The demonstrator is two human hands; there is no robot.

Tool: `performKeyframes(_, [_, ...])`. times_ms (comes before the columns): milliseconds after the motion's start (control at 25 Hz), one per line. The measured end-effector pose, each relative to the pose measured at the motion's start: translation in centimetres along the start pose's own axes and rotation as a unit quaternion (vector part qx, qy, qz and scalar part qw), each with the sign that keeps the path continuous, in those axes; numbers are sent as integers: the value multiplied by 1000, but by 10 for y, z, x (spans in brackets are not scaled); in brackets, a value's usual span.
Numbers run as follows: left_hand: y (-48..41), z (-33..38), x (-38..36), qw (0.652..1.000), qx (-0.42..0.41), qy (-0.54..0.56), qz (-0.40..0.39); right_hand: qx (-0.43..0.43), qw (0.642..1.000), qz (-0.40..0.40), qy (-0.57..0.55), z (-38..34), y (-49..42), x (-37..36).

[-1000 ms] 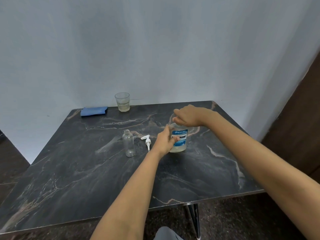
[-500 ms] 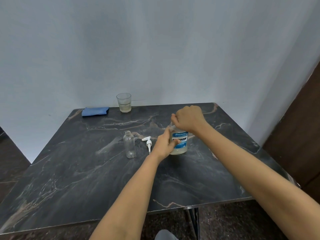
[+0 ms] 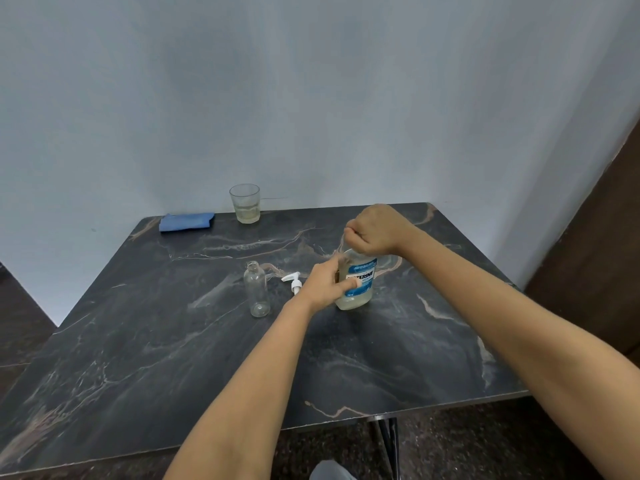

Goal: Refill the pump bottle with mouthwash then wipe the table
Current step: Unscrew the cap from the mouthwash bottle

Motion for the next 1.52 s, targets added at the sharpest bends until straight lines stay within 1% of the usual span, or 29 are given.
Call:
performKeyframes(120, [2, -7, -2, 994, 13, 99, 37, -90, 995, -33, 38, 5, -1, -2])
performKeyframes(200, [0, -7, -11, 990, 19, 129, 49, -167, 978, -88, 91, 6, 3, -4])
performKeyframes(280, [-4, -5, -19, 992, 30, 104, 67, -235, 952, -146, 131, 0, 4, -4])
performKeyframes(320, [-6, -4, -21, 994, 33, 77, 76, -265, 940, -161, 143, -3, 3, -3])
performKeyframes(360, [-8, -5, -23, 994, 35, 61, 80, -284, 933, -162, 153, -5, 2, -3])
performKeyframes(400, [-10, -7, -24, 994, 41, 62, 77, -288, 933, -148, 158, -6, 0, -3])
performKeyframes(480, [-16, -13, -24, 991, 59, 105, 56, -263, 945, -107, 161, -7, 0, -4])
performKeyframes(560, [-18, -15, -26, 986, 56, 155, 14, -229, 956, -83, 162, -4, 4, -3])
performKeyframes(680, [-19, -15, -27, 984, 38, 171, -29, -173, 972, -66, 147, -2, 6, -1])
performKeyframes(840, [-24, -18, -24, 985, 44, 148, -75, -58, 997, -13, 48, -6, 5, -1])
performKeyframes(920, [-23, -17, -24, 984, 44, 150, -79, 8, 1000, -10, 6, -8, 8, 1])
performKeyframes(1000, [-20, -17, -26, 984, 44, 156, -70, 49, 997, -26, -51, -5, 12, 2])
performKeyframes(1040, [-19, -17, -26, 984, 45, 157, -65, 46, 993, -44, -95, -1, 14, 4])
performKeyframes(1120, [-17, -16, -26, 985, 46, 155, -58, 9, 972, -87, -218, 8, 19, 8])
performKeyframes(1160, [-17, -16, -25, 985, 47, 154, -55, -1, 963, -100, -251, 9, 20, 10])
performKeyframes(1200, [-16, -16, -25, 985, 48, 154, -53, -13, 962, -111, -248, 10, 19, 12])
performKeyframes(1280, [-14, -15, -26, 985, 50, 160, -49, -70, 971, -139, -179, 14, 17, 13])
performKeyframes(1320, [-13, -14, -25, 985, 50, 161, -46, -103, 971, -154, -153, 16, 16, 13])
performKeyframes(1360, [-12, -14, -25, 985, 51, 160, -43, -124, 966, -164, -153, 16, 16, 13])
performKeyframes(1400, [-12, -14, -25, 985, 52, 157, -39, -129, 961, -168, -176, 13, 15, 15])
performKeyframes(1520, [-14, -15, -24, 988, 56, 145, -25, -81, 960, -142, -229, 8, 19, 30])
Point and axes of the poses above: each hand's wrist, its own y-axis away from the middle knuckle, its own x-axis out of the back of the hand, z = x × y, the point moved 7 cm from there along -y, towards the middle knuckle, and after that the axes turned 8 degrees about x, right-handed, at the moved point
